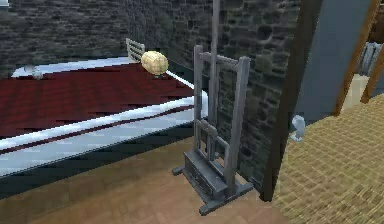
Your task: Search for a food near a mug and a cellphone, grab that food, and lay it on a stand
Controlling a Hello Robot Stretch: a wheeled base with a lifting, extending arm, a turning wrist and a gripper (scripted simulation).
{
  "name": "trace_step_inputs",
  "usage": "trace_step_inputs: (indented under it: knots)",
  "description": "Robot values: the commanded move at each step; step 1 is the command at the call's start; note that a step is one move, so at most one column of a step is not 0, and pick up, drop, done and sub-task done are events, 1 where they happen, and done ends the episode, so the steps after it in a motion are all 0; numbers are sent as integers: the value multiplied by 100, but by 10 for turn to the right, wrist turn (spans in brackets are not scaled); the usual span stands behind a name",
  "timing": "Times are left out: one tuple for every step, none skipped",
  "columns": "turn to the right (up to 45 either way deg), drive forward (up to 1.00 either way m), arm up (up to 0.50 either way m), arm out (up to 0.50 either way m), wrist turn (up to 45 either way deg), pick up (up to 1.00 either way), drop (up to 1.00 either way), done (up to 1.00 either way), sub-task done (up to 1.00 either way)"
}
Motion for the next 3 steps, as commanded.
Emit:
trace_step_inputs:
  knots:
    - [0,40,0,0,0,0,0,0,0]
    - [450,0,0,0,0,0,0,0,0]
    - [120,0,0,0,0,0,0,0,0]
